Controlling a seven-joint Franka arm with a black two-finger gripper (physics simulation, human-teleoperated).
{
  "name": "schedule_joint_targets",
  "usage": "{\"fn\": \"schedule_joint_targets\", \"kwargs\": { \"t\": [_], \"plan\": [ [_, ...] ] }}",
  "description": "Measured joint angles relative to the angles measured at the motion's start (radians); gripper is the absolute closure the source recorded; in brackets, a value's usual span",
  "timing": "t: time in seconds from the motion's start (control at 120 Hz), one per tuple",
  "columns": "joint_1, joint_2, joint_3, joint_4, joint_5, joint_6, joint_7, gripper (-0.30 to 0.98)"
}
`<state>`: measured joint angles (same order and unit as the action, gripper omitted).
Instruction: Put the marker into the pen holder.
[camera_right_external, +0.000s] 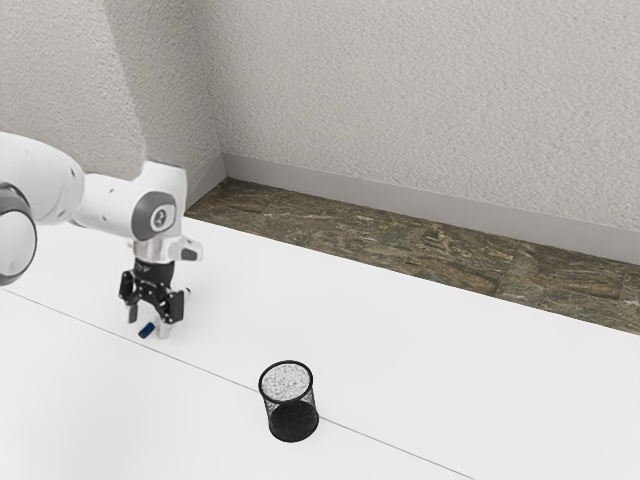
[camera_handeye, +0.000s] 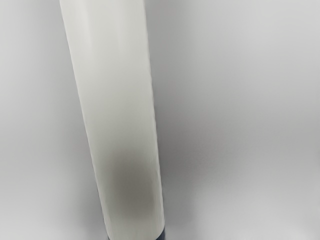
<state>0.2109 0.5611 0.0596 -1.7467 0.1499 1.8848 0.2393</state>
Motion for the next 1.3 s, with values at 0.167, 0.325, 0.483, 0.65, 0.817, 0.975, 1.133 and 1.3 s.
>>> {"fn": "schedule_joint_targets", "kwargs": {
  "t": [0.167, 0.325, 0.483, 0.65, 0.817, 0.975, 1.133, 1.3],
  "plan": [
    [-0.006, 0.0, 0.002, -0.002, 0.001, 0.001, 0.006, 0.15],
    [-0.008, 0.0, 0.002, -0.002, 0.002, 0.002, 0.01, 0.41],
    [-0.009, -0.002, 0.001, -0.003, 0.029, 0.004, 0.006, 0.62],
    [-0.017, -0.009, 0.001, -0.003, 0.042, 0.011, -0.007, 0.76],
    [-0.018, -0.011, 0.002, -0.002, 0.025, 0.011, -0.006, 0.79],
    [-0.018, -0.006, 0.002, -0.002, 0.021, 0.011, -0.007, 0.79],
    [-0.019, -0.005, 0.002, -0.001, 0.018, 0.011, -0.005, 0.72],
    [-0.019, -0.004, 0.002, 0.0, 0.011, 0.009, 0.0, 0.61]
  ]
}}
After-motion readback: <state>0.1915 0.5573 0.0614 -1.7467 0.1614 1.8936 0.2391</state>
